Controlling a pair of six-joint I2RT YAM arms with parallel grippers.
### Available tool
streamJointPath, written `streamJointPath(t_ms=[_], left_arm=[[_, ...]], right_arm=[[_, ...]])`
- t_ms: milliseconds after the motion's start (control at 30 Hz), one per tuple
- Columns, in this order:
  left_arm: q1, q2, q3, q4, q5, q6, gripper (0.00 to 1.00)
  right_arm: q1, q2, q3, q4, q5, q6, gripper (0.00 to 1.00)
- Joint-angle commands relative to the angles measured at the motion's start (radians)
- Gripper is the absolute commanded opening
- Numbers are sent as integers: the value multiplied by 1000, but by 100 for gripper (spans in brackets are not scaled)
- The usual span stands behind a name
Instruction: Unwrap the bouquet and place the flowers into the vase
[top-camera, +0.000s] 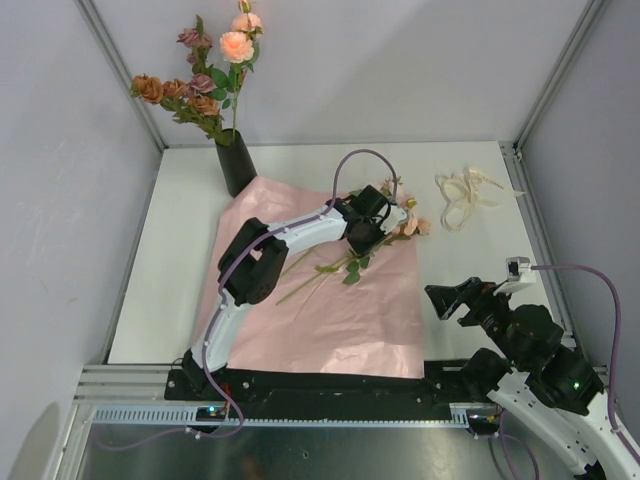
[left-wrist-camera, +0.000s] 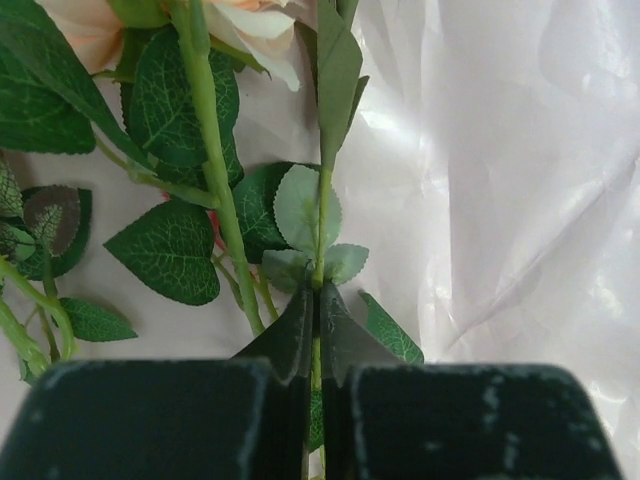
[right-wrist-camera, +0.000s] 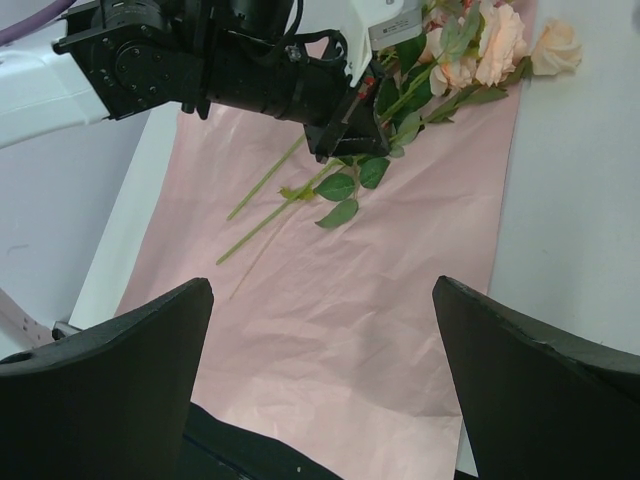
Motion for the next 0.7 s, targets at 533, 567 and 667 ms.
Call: streamJointPath(t_ms=[533, 567, 667], left_arm=[[42, -389, -221, 194, 81, -163, 0], [43, -411, -237, 217, 81, -169, 0], [46, -486, -293, 293, 59, -180, 0]], right_arm=[[5, -2, 0, 25, 16, 3, 99], [4, -3, 0, 24, 15, 2, 99], [5, -8, 0, 23, 13, 3, 99]])
